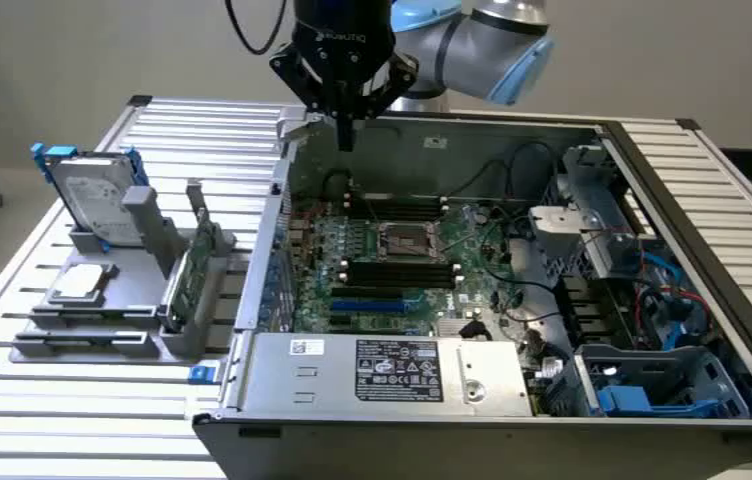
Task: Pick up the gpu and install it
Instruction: 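Reach for the gpu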
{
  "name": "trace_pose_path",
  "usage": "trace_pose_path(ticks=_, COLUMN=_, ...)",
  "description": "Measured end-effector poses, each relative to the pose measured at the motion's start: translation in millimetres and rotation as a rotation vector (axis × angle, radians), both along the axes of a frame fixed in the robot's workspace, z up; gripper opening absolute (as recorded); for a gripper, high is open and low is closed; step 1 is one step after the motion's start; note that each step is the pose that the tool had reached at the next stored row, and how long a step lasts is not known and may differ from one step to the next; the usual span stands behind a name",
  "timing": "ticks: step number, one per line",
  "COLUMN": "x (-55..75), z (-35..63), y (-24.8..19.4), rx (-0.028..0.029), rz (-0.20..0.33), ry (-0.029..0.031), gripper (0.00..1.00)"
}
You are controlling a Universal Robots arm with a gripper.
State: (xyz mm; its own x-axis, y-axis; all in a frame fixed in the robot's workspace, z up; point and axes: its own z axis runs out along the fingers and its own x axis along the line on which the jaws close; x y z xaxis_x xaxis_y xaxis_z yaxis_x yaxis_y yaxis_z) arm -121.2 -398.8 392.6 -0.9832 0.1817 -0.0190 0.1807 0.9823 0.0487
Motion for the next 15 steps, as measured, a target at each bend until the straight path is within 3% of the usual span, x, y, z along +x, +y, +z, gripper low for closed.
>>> trace_pose_path(ticks=11, x=-0.1, z=0.0, y=0.0, rx=0.0, rz=-0.013, ry=0.0, gripper=0.11)
trace_pose_path(ticks=15, x=-13.6, z=-0.4, y=0.0, rx=-0.0004, rz=-0.013, ry=0.0011, gripper=0.11)
